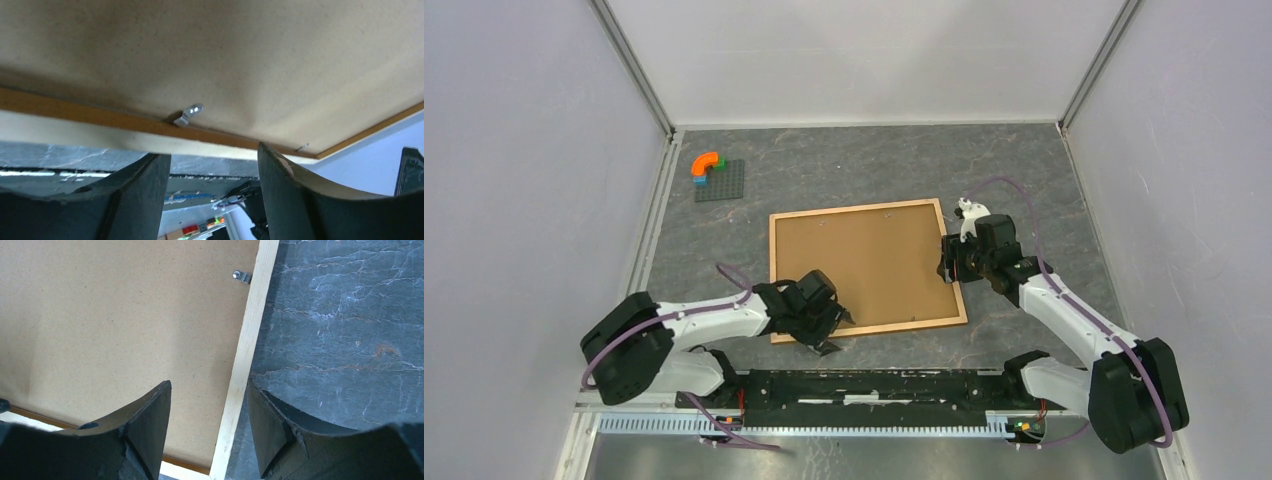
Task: Put the photo into the frame
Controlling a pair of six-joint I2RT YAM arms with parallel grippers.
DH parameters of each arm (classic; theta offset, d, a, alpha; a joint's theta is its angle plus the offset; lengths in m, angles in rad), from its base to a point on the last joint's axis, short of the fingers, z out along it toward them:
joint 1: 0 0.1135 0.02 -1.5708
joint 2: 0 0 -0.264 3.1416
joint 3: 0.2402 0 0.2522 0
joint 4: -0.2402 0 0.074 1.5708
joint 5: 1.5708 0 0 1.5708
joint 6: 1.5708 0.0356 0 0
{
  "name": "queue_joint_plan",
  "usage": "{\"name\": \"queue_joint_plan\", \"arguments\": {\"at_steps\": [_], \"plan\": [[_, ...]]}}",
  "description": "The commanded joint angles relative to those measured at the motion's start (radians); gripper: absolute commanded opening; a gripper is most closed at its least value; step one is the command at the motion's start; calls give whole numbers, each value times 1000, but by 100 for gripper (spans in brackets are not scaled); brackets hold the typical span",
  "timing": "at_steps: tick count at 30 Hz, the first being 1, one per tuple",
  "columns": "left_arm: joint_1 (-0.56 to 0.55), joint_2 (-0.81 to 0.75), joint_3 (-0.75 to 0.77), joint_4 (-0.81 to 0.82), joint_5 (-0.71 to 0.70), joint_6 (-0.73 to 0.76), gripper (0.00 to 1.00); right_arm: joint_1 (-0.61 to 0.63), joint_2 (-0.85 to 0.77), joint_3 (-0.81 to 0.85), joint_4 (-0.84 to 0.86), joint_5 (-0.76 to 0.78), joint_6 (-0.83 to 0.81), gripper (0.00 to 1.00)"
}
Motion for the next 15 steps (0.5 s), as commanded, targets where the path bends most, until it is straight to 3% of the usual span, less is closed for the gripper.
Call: {"name": "queue_joint_plan", "arguments": {"at_steps": [1, 4, 9, 15], "plan": [[-19, 78, 11, 117, -27, -140, 64, 4, -17, -7, 4, 2, -25, 63], [-21, 147, 36, 132, -35, -124, 51, 4, -20, -5, 3, 6, -23, 63], [-22, 228, 90, 33, -57, -50, 42, 4, -17, -1, 1, 14, -22, 63], [27, 221, 139, -156, -189, 167, 26, -3, 18, 31, -4, 57, -36, 63]]}}
